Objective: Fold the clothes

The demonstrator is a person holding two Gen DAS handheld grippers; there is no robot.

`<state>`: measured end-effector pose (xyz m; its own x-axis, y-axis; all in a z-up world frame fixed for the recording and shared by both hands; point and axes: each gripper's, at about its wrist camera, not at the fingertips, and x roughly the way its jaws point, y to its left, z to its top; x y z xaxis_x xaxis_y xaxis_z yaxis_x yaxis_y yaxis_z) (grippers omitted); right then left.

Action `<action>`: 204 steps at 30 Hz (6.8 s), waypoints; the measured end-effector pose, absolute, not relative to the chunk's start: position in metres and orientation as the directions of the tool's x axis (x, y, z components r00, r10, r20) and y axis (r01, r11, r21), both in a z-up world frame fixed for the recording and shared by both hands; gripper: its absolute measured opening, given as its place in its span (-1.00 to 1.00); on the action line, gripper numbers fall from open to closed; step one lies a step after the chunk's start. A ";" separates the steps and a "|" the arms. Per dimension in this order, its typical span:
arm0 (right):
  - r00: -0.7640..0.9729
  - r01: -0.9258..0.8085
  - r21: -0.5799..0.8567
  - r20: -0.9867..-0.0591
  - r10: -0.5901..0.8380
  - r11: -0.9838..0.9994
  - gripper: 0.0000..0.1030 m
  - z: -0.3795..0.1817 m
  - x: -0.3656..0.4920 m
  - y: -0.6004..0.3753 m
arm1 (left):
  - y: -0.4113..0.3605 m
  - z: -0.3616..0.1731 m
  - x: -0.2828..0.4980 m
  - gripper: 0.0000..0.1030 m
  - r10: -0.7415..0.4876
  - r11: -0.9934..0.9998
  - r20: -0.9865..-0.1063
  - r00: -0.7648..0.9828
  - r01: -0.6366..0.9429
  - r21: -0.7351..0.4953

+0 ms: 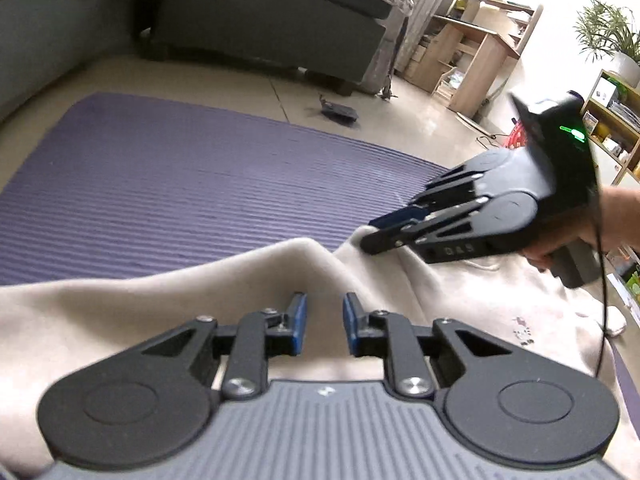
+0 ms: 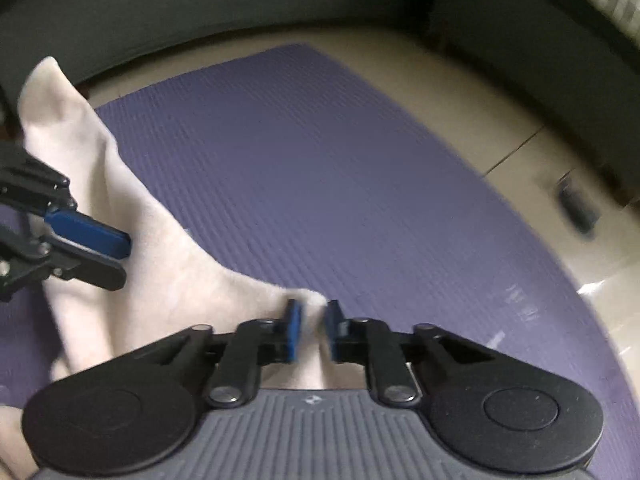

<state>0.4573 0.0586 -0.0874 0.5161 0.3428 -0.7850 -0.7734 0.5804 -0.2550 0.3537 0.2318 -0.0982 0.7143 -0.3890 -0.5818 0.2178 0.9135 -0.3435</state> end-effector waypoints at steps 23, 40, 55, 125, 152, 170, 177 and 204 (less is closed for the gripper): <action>0.593 -0.354 -0.219 -0.804 0.038 0.909 0.22 -0.055 0.281 -0.140 | 0.204 -0.080 0.303 0.01 -0.172 0.984 -0.677 0.715 0.150 -0.092; 0.538 -0.237 0.001 -0.832 0.132 0.971 0.45 -0.080 0.134 -0.241 | 0.098 -0.099 0.152 0.12 -0.382 0.814 -0.747 0.544 0.581 0.008; 0.507 -0.301 -0.020 -0.850 0.142 0.953 0.51 -0.077 0.002 -0.245 | 0.129 -0.090 0.044 0.28 -0.377 0.741 -0.821 0.429 0.671 0.010; 0.659 0.716 0.312 -0.597 -0.458 0.624 -0.85 -0.107 0.222 -0.542 | 0.007 -0.100 0.211 0.99 -0.164 0.955 -0.815 0.556 0.296 0.010; 0.577 0.375 0.155 -0.811 -0.099 0.914 0.71 -0.033 0.189 -0.382 | -0.003 -0.051 0.222 1.00 0.038 0.979 -0.906 0.422 0.165 0.117; 0.355 0.076 0.145 -0.929 0.109 0.986 0.98 0.089 0.127 -0.257 | 0.004 0.064 0.132 1.00 0.089 0.996 -0.919 0.384 -0.010 0.092; 0.336 -0.056 0.112 -0.934 0.125 0.992 0.98 0.126 0.109 -0.220 | -0.022 0.090 0.111 1.00 0.036 0.997 -0.925 0.378 0.049 0.058; 0.334 -0.143 0.049 -0.938 0.095 0.989 0.98 0.128 0.109 -0.200 | -0.029 0.106 0.096 1.00 -0.019 0.999 -0.935 0.355 0.047 -0.003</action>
